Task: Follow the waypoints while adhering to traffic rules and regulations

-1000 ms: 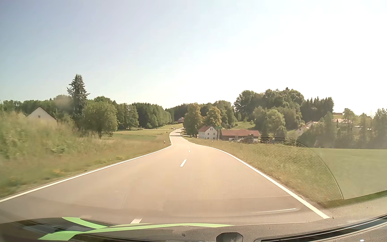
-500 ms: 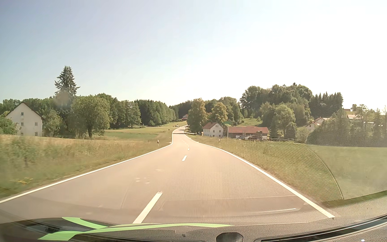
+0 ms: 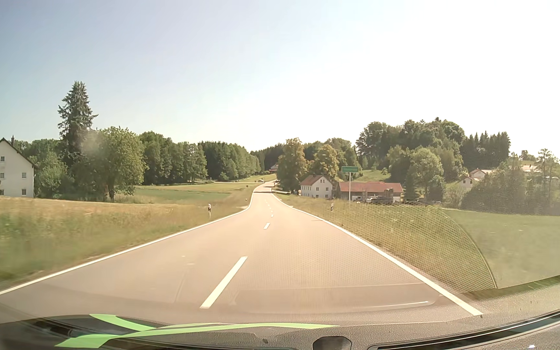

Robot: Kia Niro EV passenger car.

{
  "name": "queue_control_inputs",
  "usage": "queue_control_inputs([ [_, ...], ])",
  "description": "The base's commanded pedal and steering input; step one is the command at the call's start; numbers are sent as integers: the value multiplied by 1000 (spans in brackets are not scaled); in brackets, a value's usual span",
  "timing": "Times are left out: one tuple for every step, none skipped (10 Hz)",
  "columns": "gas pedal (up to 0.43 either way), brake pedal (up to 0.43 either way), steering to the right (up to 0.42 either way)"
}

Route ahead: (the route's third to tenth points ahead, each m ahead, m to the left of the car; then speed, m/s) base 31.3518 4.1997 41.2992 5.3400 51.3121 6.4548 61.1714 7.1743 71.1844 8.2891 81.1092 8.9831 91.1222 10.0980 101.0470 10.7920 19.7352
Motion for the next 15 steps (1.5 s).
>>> queue_control_inputs([
  [0, 0, -12],
  [0, 0, -13],
  [0, 0, -14],
  [0, 0, -15],
  [0, 0, -15],
  [0, 0, -15],
  [0, 0, -15],
  [0, 0, -15],
  [0, 0, -15],
  [0, 0, -15],
  [0, 0, -15],
  [0, 0, -15],
  [79, 0, -15],
  [87, 0, -13],
  [118, 0, -11],
])
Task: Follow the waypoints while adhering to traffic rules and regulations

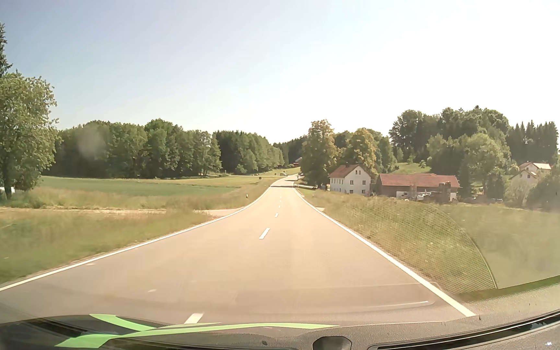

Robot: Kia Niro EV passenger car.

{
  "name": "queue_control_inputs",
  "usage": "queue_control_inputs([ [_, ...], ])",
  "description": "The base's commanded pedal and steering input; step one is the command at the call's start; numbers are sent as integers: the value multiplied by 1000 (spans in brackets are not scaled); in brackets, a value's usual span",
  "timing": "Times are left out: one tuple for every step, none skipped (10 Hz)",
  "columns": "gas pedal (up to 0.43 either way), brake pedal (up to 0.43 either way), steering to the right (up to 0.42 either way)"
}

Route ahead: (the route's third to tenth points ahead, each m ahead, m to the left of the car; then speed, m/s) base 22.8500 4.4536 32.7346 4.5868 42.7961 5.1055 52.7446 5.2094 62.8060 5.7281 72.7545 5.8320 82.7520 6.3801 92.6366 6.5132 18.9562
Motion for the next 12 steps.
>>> queue_control_inputs([
  [150, 0, -9],
  [197, 0, -8],
  [228, 0, -8],
  [240, 0, -8],
  [248, 0, -7],
  [260, 0, -7],
  [260, 0, -7],
  [268, 0, -7],
  [268, 0, -7],
  [268, 0, -7],
  [268, 0, -6],
  [268, 0, -6],
])
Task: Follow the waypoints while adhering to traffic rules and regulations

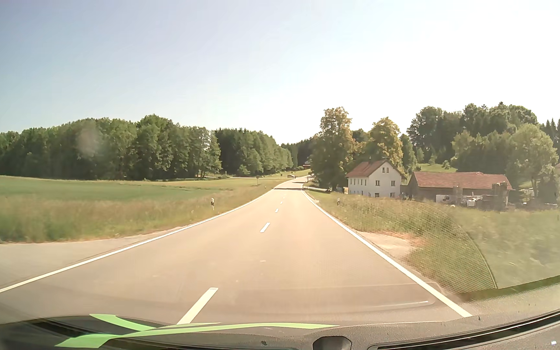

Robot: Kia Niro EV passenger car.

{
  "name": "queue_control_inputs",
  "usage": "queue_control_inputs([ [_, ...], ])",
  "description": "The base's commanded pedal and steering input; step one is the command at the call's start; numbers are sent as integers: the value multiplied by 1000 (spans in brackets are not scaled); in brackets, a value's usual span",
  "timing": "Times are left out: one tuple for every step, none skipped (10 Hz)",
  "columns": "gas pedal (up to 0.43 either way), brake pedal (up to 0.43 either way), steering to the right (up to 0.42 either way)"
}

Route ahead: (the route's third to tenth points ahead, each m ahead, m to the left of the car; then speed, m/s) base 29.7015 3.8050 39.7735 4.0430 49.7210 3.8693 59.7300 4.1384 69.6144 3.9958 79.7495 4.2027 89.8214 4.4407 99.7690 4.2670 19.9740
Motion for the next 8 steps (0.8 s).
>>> queue_control_inputs([
  [268, 0, -6],
  [268, 0, -6],
  [260, 0, -6],
  [260, 0, -6],
  [260, 0, -6],
  [260, 0, -6],
  [260, 0, -6],
  [248, 0, -6],
])
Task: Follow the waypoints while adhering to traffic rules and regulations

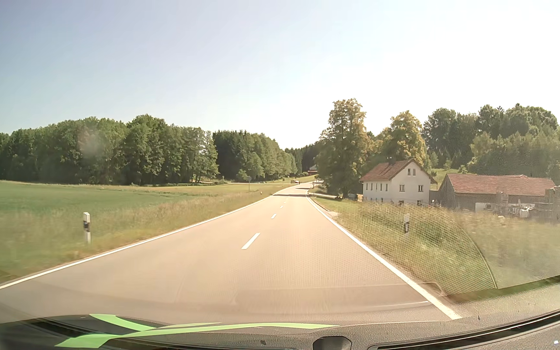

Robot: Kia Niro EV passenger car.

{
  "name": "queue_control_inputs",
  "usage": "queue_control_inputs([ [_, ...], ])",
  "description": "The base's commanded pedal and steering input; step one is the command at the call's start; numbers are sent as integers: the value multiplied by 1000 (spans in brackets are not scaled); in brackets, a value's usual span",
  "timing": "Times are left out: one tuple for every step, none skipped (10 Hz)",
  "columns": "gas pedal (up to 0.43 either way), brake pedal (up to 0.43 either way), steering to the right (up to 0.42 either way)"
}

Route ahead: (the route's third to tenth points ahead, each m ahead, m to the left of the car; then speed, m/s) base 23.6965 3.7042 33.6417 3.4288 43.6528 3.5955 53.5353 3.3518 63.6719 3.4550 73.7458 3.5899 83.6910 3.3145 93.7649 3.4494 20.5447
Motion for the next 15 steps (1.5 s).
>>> queue_control_inputs([
  [248, 0, -6],
  [248, 0, -6],
  [248, 0, -6],
  [248, 0, -6],
  [248, 0, -6],
  [248, 0, -6],
  [248, 0, -6],
  [248, 0, -6],
  [248, 0, -6],
  [248, 0, -6],
  [248, 0, -5],
  [248, 0, -4],
  [248, 0, -3],
  [248, 0, -1],
  [228, 0, -1],
])
